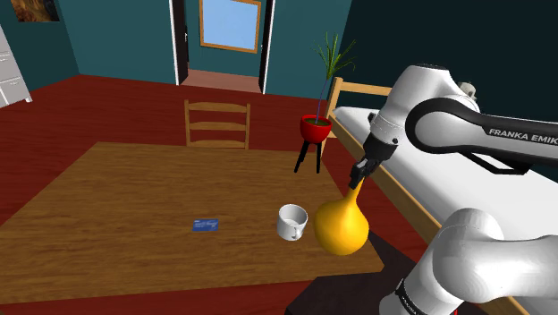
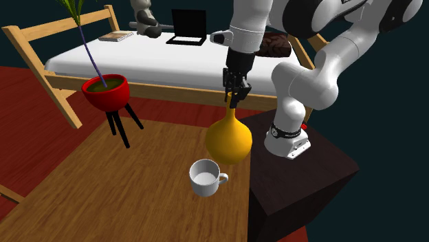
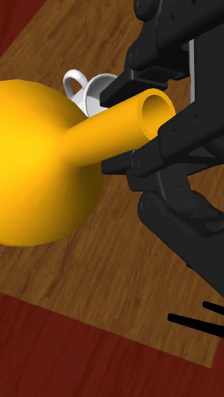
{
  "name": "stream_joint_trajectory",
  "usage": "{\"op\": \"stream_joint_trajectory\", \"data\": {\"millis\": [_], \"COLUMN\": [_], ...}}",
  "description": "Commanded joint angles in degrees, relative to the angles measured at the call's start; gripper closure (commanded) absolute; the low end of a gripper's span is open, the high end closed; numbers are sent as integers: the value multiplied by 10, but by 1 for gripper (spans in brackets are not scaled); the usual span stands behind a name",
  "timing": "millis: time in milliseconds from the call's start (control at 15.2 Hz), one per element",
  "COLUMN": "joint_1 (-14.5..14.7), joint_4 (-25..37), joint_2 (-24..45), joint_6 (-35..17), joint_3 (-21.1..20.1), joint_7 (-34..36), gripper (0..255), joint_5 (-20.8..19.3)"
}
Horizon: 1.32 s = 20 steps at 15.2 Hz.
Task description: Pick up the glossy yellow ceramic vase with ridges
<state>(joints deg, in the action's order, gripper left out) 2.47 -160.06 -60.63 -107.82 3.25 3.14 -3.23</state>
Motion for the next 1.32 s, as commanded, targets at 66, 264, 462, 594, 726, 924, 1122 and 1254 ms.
{"op": "stream_joint_trajectory", "data": {"millis": [66,264,462,594,726,924,1122,1254], "joint_1": [0,1,2,2,3,3,4,4], "joint_4": [-1,16,41,57,74,100,127,128], "joint_2": [0,1,5,7,11,17,24,24], "joint_6": [0,16,37,51,64,84,104,105], "joint_3": [0,-1,-3,-3,-4,-5,-6,-6], "joint_7": [0,1,0,0,0,0,0,0], "gripper": [255,255,255,255,255,255,255,255], "joint_5": [0,1,3,3,4,5,6,6]}}
